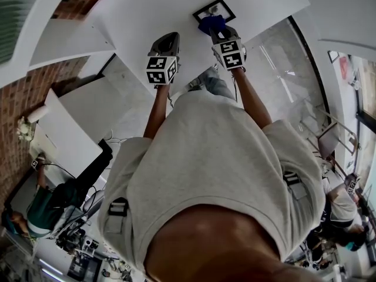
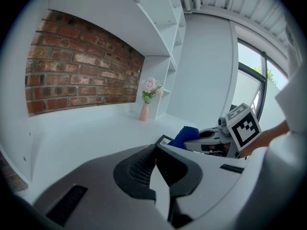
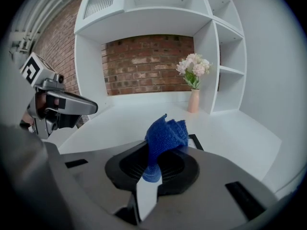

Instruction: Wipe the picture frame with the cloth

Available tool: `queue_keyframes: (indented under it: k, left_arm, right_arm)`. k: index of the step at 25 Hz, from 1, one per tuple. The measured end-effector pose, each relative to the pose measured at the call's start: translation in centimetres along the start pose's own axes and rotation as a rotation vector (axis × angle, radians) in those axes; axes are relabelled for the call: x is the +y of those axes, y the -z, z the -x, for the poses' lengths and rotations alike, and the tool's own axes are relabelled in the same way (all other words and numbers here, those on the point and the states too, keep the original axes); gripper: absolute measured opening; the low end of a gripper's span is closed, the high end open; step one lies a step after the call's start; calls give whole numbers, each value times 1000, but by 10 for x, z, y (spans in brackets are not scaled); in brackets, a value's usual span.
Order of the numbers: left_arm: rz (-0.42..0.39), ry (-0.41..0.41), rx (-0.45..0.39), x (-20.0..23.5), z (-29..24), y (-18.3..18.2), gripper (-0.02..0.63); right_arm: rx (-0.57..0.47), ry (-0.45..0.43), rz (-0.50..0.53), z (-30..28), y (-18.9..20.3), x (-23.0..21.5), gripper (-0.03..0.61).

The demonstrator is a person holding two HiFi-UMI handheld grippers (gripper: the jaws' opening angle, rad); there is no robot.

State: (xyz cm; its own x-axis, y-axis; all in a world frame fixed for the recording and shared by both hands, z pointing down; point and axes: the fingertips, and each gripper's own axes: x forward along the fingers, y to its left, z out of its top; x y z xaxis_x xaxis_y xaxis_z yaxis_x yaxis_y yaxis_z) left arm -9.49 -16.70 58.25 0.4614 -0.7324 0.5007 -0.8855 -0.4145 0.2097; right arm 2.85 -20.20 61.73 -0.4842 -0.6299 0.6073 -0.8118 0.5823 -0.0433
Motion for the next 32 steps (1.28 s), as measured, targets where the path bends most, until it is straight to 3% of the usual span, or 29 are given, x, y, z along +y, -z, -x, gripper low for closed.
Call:
queue_keyframes:
  k: [10, 32]
  left_arm:
    - [3, -8, 10, 2, -8, -3, 17]
    - [9, -21, 45, 17, -37, -6, 17]
  right_arm:
    - [74, 11, -39, -20, 29, -18, 55]
    - [111, 134, -73, -36, 36, -130, 55]
